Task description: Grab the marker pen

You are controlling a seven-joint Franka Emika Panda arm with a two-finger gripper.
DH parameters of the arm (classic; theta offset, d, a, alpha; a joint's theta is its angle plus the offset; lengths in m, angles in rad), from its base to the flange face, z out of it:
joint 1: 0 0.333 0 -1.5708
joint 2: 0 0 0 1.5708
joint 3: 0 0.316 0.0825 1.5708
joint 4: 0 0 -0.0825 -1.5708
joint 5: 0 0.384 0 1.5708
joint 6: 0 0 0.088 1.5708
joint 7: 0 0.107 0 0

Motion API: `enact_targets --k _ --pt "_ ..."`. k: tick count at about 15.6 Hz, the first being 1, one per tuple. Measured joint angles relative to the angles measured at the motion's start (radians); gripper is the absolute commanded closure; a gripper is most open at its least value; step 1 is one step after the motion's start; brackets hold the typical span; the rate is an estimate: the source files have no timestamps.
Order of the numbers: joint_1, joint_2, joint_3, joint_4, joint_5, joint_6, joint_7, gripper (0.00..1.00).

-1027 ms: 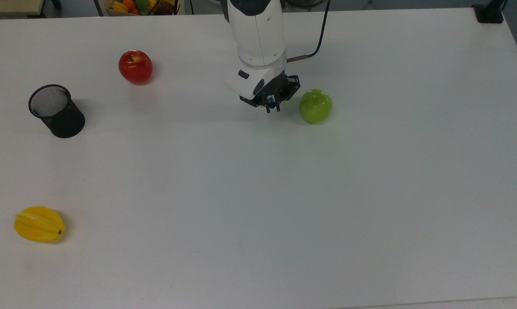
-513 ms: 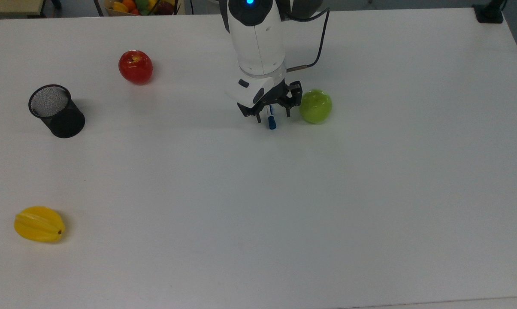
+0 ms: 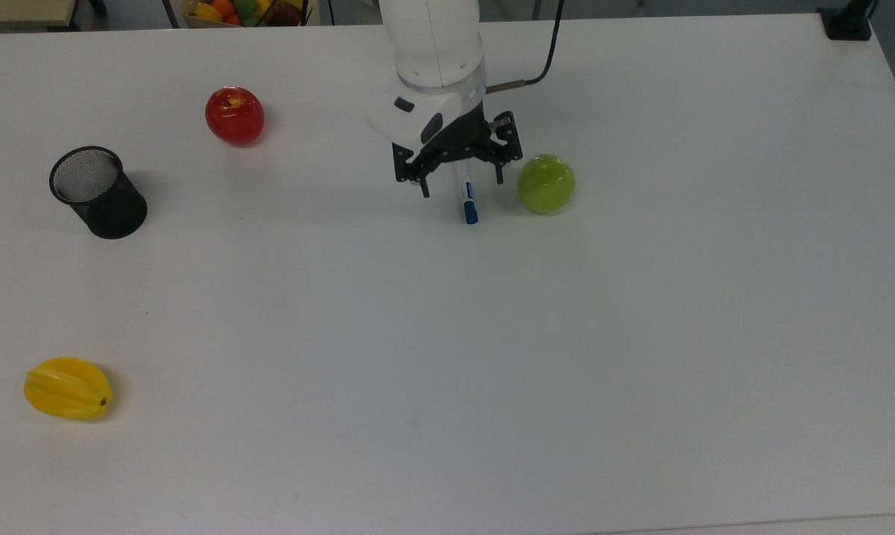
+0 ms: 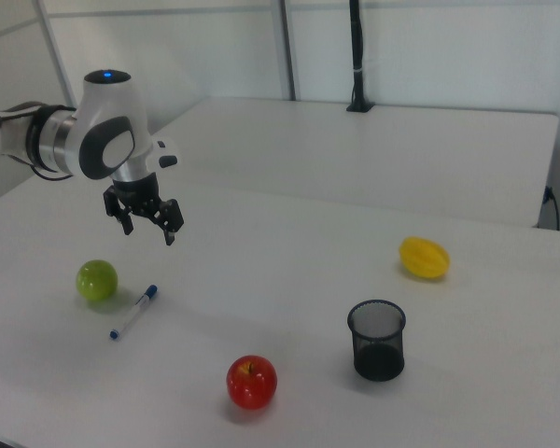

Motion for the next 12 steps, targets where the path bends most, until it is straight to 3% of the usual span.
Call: enact_targets --k 3,8,12 --pt "-0.025 -0.081 -0.005 0.033 -0.008 -0.123 0.0 0.0" --pt "-0.028 -0.236 -0.075 0.079 -0.022 -0.38 0.0 0.0" --pt "0.03 -0.311 -0.208 0.116 -0.025 -0.482 0.0 0.0"
